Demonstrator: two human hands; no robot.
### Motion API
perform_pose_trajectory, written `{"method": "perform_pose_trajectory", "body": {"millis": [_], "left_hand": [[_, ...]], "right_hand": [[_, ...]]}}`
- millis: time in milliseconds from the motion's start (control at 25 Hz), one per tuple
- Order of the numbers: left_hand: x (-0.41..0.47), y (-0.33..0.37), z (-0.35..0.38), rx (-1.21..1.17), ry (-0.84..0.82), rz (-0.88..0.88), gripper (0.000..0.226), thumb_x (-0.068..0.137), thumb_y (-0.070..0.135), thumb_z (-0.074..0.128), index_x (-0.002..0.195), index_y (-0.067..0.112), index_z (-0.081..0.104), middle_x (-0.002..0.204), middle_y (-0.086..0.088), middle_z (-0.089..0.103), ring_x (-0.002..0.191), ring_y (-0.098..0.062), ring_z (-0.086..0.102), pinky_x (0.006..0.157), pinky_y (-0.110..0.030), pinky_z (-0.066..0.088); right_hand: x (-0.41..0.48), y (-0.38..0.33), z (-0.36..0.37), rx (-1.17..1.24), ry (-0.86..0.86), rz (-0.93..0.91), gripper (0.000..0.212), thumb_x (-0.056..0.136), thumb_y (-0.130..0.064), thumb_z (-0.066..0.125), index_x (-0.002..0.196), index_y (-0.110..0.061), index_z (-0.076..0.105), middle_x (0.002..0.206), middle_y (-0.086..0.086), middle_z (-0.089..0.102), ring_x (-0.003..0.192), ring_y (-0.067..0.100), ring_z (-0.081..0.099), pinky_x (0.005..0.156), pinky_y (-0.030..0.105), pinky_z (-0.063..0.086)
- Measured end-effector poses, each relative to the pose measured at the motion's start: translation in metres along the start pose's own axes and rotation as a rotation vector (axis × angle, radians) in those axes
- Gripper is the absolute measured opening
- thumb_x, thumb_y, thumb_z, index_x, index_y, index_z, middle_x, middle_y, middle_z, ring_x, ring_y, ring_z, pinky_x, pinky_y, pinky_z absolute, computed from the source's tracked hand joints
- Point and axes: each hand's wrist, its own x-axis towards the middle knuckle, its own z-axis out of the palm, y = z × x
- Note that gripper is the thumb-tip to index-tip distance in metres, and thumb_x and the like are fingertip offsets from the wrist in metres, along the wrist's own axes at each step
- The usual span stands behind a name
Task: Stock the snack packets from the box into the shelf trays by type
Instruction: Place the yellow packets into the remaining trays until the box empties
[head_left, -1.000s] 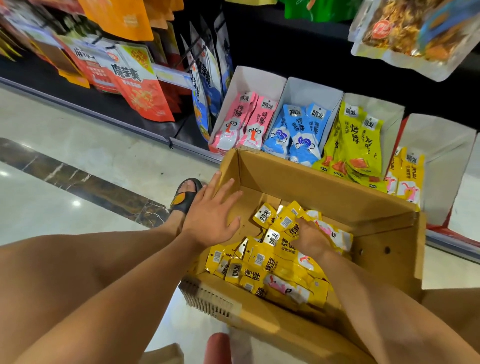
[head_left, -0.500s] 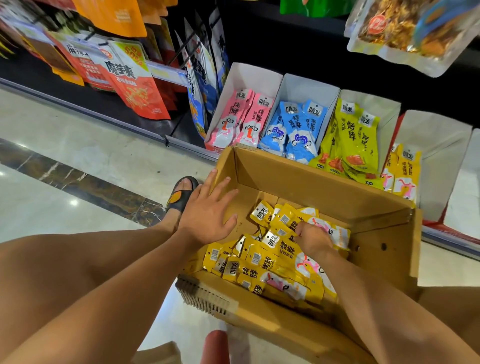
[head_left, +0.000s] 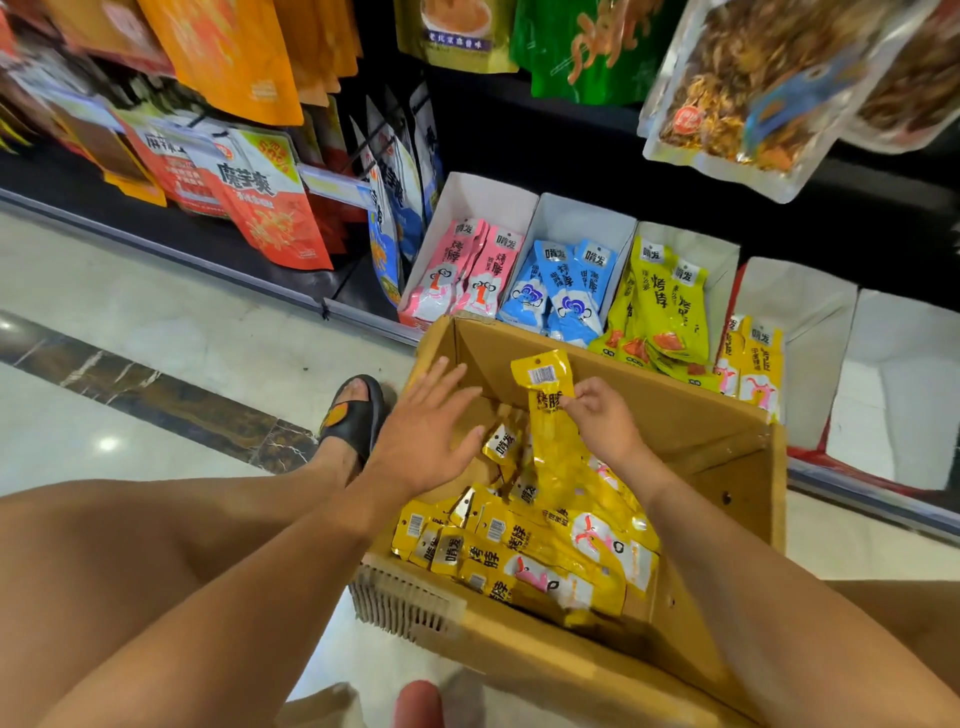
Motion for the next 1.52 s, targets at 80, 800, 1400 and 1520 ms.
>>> {"method": "perform_pose_trajectory", "body": {"millis": [80,800,1400,1520], "left_hand": [[0.006,0.027,-0.004,-0.429,-0.106,-0.165,0.068,0.097,0.062,0.051,0.156,0.034,0.034,0.163,0.012,0.032,0.148,-0.010,0.032,0.117,-0.039,0.036],[0.000,0.008,0.024,-0.983,-0.265,-0.626,0.007,0.102,0.029,0.063,0.097,0.032,0.066,0.098,0.008,0.072,0.090,-0.012,0.068,0.080,-0.026,0.052],[-0.007,-0.004,0.040,-1.045,-0.308,-0.687,0.022,0.103,0.024,0.060,0.117,0.012,0.073,0.105,0.000,0.079,0.085,-0.005,0.075,0.062,-0.013,0.053],[-0.009,-0.002,0.039,-1.038,-0.325,-0.679,0.021,0.104,0.024,0.059,0.117,0.015,0.073,0.101,0.006,0.078,0.083,0.001,0.073,0.060,-0.009,0.050]], "right_hand": [[-0.004,-0.029,0.005,0.253,-0.050,0.063,0.012,0.097,-0.020,0.065,0.090,-0.018,0.056,0.082,0.003,0.071,0.066,0.015,0.064,0.058,0.029,0.051],[-0.003,0.122,0.015,-0.771,-0.423,0.227,0.034,0.087,-0.027,0.068,0.121,-0.021,0.066,0.127,0.000,0.064,0.116,0.022,0.060,0.094,0.031,0.049],[-0.018,0.126,0.054,-1.234,-0.476,0.138,0.035,0.090,-0.050,0.063,0.117,-0.028,0.057,0.118,-0.003,0.063,0.111,0.022,0.062,0.084,0.035,0.053],[-0.019,0.132,0.063,-1.293,-0.451,0.097,0.029,0.094,-0.036,0.059,0.121,-0.026,0.058,0.121,-0.001,0.063,0.114,0.023,0.061,0.076,0.033,0.045]]}}
